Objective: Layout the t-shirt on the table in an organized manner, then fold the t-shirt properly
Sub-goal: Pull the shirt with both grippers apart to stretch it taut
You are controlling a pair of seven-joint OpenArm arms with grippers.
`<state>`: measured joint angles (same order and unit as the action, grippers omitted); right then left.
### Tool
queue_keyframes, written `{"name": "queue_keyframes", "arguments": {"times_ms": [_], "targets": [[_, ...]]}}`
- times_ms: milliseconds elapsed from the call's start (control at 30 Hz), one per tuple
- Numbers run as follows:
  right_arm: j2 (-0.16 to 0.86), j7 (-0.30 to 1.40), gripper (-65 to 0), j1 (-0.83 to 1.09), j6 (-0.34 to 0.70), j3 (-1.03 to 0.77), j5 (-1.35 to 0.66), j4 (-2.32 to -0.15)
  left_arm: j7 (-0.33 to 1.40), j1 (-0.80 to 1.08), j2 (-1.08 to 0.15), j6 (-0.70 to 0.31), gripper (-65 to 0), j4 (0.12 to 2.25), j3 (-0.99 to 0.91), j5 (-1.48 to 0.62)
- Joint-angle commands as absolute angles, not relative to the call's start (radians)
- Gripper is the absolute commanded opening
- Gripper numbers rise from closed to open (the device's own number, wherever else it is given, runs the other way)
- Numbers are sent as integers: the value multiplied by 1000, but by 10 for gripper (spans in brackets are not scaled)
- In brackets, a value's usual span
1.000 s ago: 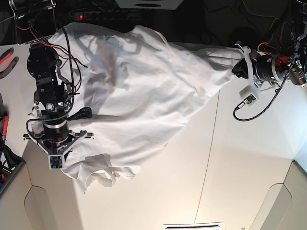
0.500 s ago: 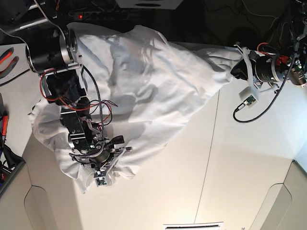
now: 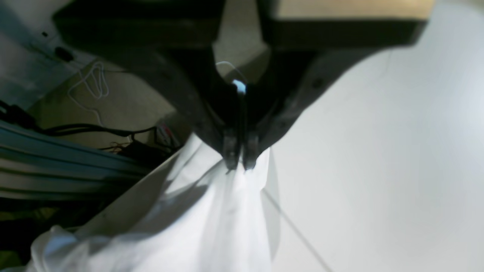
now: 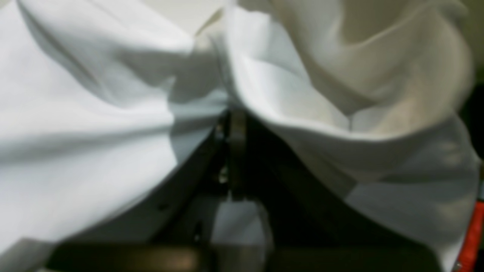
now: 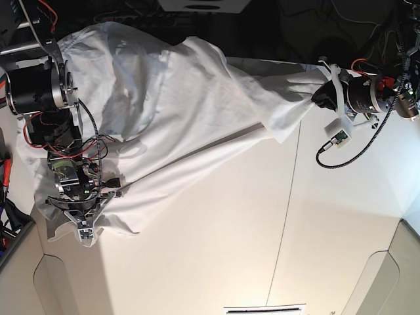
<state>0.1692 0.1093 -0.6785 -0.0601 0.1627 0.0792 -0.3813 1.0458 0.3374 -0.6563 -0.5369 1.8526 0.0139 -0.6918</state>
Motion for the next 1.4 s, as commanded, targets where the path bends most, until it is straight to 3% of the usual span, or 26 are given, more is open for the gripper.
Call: {"name": "queue_keyframes", "arguments": {"times_ms": [0,267,433,933,1200,1367], "targets": [[181,135,-650,-697,-82,157,82,-384,1060,332,-682,-535,-650,1866,5,-652],[182,134,-650,-690,-82,156,83,-384,1070,332,-701,-516,-650,1866,5,-577],[183,134,-650,-690,-83,156,83,-384,1138,332,-702,-509,-650,1866,5,-355],[183,134,-650,-690,-109,156,91,-384,1148,333,-776,-249,-650,1866,5,-40],[181,130,-650,-690,-108,156,90,-389,999,332,-776,-245,-650,1866,5,-11],[179,130,-650,-690,-81,156,88,-438,904,308,-771,-171,-650,1866,5,-40]]}}
